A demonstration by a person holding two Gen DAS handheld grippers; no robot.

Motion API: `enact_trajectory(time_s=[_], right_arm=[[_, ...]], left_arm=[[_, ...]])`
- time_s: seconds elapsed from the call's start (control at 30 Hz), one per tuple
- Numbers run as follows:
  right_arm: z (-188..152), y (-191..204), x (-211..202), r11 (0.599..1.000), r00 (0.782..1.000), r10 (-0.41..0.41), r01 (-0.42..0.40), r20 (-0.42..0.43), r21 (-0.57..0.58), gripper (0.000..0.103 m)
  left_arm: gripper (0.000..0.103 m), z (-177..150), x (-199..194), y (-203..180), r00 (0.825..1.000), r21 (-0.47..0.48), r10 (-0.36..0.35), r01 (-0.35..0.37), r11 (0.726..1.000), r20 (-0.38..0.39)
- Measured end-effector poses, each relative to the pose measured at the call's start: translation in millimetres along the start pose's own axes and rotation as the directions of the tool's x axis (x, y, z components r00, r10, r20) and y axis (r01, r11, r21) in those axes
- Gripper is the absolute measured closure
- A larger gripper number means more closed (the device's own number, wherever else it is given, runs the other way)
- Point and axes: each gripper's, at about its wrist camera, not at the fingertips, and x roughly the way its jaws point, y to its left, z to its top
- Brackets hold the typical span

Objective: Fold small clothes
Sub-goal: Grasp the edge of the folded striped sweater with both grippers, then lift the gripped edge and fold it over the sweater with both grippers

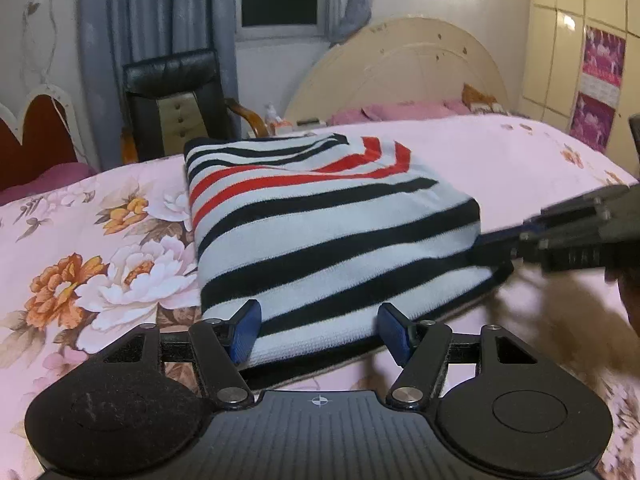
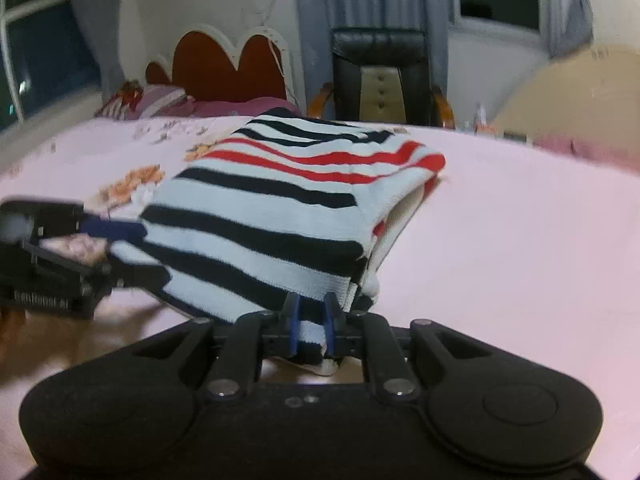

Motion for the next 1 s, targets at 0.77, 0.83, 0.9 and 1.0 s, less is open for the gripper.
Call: enact_trajectory(time_s=[0.77,0.83,0.9,1.0], right_arm=[[31,-113,70,0.735,0.937,0.35,-0.28,0.008,0.618,0.031],[38,-109,77,0.746,0.931,0.365,-0.293,0.0,0.598,0.036],[43,-103,84,0.768,0.93,0.367,-0.289,-0.022,0.571,0.048],[42,-97,85,0.812,0.942,0.334,-0.281,-0.013,0.512,0.061]], left_arm=[[0.019,21,101,114,0.932,-0.609,-0.363,0.29,0.738,0.003],[0.02,27,107,116,0.93,-0.614,-0.369,0.293,0.733,0.004],[0.021,32,111,112,0.935,-0.599,-0.354,0.279,0.751,-0.009],[0.032,42,110,93,0.962,-0.503,-0.266,0.197,0.842,-0.067]])
